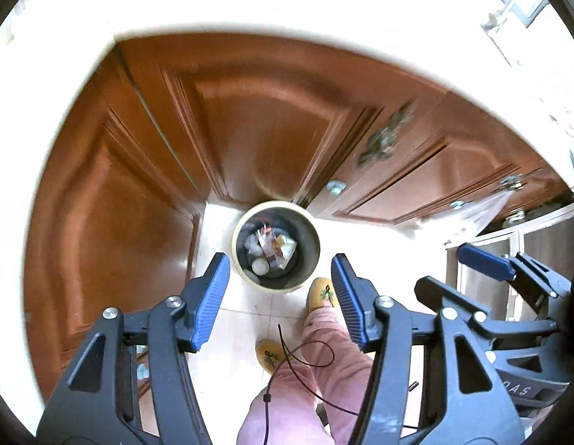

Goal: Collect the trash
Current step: 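Move both tools back toward the remaining plastic bag on the counter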

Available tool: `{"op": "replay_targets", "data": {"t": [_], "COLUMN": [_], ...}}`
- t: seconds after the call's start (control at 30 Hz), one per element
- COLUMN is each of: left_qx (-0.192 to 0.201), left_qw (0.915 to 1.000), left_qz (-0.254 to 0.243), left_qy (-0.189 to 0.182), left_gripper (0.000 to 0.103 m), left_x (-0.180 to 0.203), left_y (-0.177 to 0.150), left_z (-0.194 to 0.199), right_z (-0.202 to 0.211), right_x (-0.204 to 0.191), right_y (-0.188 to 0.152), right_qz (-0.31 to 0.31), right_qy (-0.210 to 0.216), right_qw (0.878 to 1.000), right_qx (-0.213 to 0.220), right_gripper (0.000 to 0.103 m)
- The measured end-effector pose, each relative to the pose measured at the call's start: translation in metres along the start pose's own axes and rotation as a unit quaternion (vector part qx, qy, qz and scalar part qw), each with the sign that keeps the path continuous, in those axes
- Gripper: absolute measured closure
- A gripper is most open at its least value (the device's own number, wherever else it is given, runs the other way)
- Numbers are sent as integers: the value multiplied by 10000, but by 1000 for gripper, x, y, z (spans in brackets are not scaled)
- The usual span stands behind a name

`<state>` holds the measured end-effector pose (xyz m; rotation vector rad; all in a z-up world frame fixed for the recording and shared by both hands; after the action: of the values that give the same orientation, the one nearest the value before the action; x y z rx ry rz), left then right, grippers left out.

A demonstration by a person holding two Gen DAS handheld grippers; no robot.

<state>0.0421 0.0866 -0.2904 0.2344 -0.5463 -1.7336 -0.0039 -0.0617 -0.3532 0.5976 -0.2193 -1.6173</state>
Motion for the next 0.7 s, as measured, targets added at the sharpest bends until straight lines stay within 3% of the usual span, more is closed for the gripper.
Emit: {"op": "replay_targets", "data": {"t": [0.43, 0.7], "left_qx": [1333, 1918], "left_qw": [9906, 9798], "left_qz": [-265, -499], "left_qy": [131, 278], "left_gripper": [49, 49], "left_x": [22, 33], "left_y": [120, 193], "left_z": [175, 221], "right_z": [197, 266], "right_x": [-52, -52], "right_y": [98, 181], "right_qz": [198, 397], "right_qy": [-59, -150], "right_qw": [9906, 9767], "right_qx": [1353, 2104], "right_gripper": [29, 23]}}
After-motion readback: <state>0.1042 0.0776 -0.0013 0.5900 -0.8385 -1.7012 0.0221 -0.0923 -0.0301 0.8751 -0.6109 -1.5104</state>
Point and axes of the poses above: each gripper's, at about its wrist camera, not at the fingertips, and z roughly against the way its jaws point, x to its right, y to its top, the point moved 5 cm from there along -z, roughly the way its jaws point, and after that the axes turned 12 degrees about x, right-handed, at the moved point
